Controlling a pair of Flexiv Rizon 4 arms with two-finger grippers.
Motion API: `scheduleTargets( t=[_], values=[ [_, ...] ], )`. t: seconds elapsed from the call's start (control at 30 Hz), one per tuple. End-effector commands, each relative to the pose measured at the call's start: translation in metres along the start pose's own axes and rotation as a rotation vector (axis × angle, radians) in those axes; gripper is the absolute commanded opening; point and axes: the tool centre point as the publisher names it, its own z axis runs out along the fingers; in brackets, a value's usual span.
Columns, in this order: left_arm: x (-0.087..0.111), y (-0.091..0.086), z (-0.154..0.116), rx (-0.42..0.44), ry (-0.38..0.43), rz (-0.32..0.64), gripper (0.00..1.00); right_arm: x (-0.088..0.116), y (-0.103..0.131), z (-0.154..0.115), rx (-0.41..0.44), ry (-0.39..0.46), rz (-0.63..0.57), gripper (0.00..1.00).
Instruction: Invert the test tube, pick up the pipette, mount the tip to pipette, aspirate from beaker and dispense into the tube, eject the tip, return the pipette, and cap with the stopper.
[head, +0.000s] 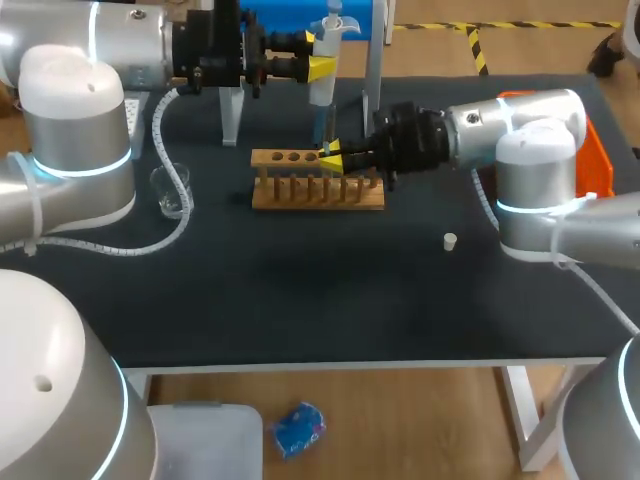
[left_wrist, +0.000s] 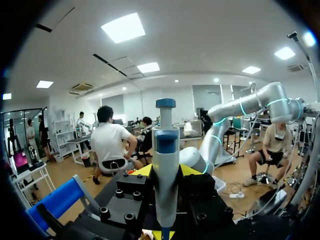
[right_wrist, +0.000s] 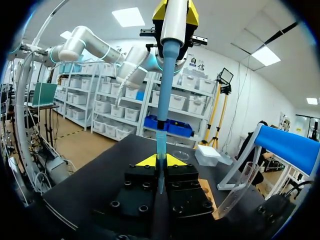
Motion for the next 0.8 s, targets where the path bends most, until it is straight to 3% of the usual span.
scheduleTargets(
  t=[0.03,0.8],
  values=[
    [0.0005,-0.0005,-0.0002,0.000,-0.002,0.000,0.00,-0.0004,-0.0056,0.0059,-0.005,0.000,0.008,0.00],
    [0.0005,-0.0005,-0.0002,0.000,-0.002,0.000,0.00,-0.0033,-0.0075,0.0138,-0.013,0.009,0.027,0.00]
  ],
)
